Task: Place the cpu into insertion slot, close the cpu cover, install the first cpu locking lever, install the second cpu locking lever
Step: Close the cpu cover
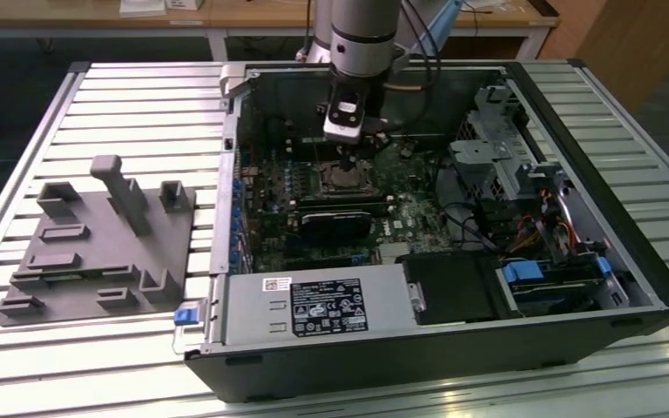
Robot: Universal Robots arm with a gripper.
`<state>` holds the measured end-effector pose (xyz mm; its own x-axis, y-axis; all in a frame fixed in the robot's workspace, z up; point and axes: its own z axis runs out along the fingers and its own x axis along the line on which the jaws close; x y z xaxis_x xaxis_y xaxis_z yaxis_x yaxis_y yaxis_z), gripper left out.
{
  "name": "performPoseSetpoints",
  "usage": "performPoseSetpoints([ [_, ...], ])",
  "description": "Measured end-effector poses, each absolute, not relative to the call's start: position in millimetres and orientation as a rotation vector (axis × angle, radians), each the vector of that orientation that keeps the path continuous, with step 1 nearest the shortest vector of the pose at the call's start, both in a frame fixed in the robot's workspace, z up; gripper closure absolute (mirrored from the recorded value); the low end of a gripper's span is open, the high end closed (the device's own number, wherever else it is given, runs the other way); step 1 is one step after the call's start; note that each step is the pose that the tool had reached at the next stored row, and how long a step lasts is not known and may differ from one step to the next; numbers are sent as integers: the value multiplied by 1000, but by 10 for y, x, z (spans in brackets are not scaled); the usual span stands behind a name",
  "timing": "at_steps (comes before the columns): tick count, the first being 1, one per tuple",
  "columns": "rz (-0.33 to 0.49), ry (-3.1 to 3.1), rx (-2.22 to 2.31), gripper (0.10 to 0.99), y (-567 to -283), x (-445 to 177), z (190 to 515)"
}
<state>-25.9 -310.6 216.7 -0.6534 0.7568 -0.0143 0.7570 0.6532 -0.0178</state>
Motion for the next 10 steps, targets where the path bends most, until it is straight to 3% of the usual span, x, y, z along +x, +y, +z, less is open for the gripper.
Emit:
performPoseSetpoints([
  [10,-33,2957,1040,980,-3106,-259,2166],
])
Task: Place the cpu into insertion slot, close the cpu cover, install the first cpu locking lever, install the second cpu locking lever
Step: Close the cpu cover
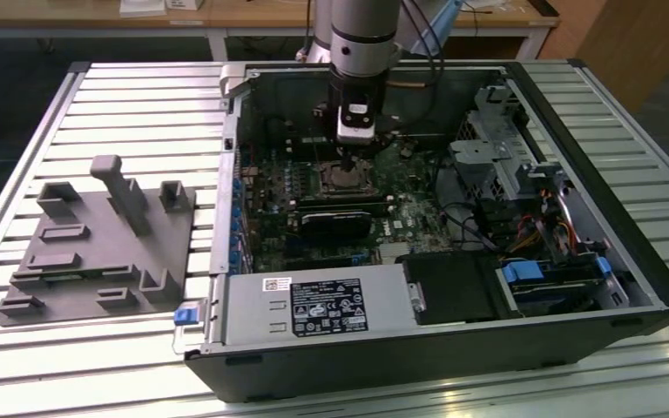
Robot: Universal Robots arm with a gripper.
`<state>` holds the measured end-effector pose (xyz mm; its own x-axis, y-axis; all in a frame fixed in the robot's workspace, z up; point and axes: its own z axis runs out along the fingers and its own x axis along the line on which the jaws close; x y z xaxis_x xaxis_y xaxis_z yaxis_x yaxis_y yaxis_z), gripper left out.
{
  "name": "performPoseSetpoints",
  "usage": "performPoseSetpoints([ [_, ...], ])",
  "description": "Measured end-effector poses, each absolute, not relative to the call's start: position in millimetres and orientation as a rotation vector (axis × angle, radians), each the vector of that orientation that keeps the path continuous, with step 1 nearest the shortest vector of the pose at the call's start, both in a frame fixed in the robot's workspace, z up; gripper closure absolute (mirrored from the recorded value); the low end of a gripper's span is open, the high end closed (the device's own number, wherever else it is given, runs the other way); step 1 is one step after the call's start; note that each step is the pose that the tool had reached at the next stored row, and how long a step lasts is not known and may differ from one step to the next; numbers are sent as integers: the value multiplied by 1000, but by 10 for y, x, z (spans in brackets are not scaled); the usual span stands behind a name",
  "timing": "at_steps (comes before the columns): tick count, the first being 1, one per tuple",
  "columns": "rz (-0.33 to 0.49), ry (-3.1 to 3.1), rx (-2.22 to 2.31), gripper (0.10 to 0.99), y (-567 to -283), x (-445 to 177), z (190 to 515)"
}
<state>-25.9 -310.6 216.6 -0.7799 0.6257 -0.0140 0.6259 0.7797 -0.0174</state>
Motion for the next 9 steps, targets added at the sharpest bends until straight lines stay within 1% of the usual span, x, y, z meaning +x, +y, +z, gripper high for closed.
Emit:
performPoseSetpoints([
  [9,-13,3025,831,980,-3106,-259,2166],
])
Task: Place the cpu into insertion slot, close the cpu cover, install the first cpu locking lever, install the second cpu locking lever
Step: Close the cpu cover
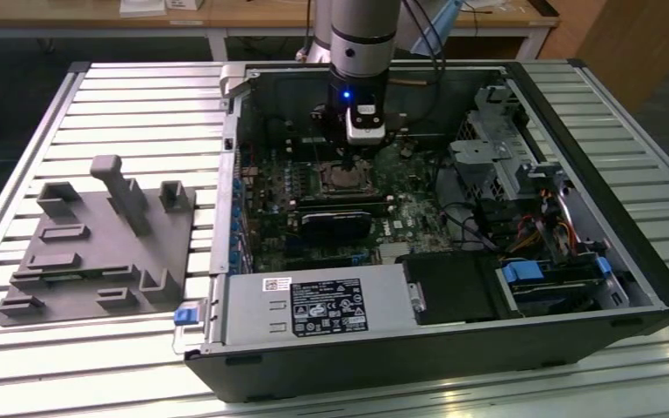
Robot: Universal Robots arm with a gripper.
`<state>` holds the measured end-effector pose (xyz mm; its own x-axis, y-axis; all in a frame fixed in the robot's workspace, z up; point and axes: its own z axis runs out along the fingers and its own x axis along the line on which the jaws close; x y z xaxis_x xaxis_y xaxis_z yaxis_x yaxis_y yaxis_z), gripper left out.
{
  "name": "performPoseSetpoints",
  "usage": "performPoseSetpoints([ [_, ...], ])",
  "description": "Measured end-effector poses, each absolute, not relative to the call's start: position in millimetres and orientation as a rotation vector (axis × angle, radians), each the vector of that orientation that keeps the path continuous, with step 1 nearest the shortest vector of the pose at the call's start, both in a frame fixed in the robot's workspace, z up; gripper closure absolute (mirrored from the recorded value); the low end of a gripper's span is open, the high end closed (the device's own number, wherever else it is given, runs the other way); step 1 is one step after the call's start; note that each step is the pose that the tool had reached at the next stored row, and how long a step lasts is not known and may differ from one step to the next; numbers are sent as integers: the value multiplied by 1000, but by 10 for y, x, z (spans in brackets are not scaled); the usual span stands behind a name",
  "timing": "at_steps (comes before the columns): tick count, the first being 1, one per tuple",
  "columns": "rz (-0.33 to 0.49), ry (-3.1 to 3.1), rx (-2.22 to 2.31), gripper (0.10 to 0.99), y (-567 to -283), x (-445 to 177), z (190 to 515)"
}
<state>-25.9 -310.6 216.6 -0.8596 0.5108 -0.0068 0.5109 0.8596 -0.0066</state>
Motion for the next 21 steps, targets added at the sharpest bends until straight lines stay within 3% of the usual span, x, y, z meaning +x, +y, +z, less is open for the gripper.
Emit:
performPoseSetpoints([
  [21,19,3102,491,980,-3124,-283,2159],
])
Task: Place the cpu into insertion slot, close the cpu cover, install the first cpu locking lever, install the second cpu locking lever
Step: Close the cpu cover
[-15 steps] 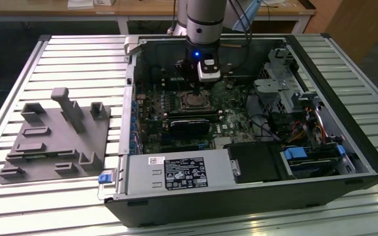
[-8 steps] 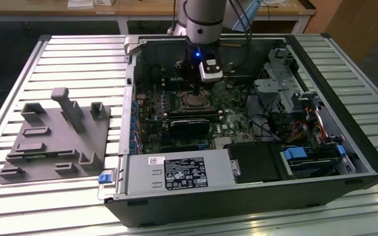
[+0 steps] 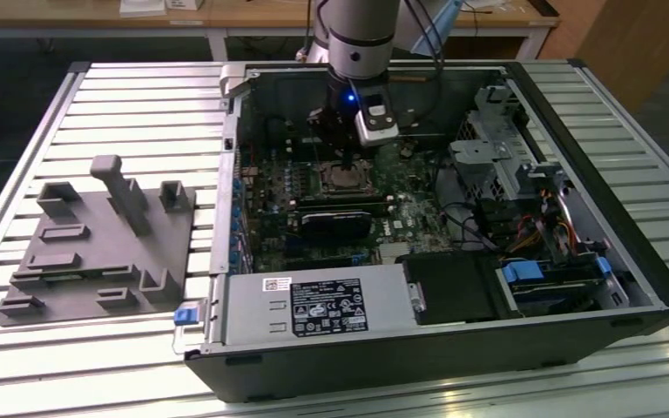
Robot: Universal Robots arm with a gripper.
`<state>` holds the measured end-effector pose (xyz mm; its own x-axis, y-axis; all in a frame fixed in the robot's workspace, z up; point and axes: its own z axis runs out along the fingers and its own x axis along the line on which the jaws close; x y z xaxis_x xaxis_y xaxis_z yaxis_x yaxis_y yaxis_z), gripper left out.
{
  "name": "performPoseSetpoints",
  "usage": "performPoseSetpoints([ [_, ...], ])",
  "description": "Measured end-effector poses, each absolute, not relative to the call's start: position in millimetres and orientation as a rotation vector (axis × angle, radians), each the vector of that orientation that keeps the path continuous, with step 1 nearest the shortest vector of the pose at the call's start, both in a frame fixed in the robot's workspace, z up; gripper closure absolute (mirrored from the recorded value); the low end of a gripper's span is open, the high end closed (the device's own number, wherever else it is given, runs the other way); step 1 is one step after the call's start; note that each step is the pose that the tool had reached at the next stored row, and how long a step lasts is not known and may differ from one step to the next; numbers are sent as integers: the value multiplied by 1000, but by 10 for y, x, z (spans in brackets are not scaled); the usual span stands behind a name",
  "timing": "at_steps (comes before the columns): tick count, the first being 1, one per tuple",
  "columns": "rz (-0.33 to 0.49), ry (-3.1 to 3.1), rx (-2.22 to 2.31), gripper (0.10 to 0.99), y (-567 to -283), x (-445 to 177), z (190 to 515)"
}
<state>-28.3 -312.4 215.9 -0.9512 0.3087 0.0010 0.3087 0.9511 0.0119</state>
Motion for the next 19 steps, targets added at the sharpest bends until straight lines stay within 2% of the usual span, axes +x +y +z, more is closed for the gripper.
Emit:
performPoseSetpoints([
  [19,22,3113,166,980,-3169,-312,2134],
])
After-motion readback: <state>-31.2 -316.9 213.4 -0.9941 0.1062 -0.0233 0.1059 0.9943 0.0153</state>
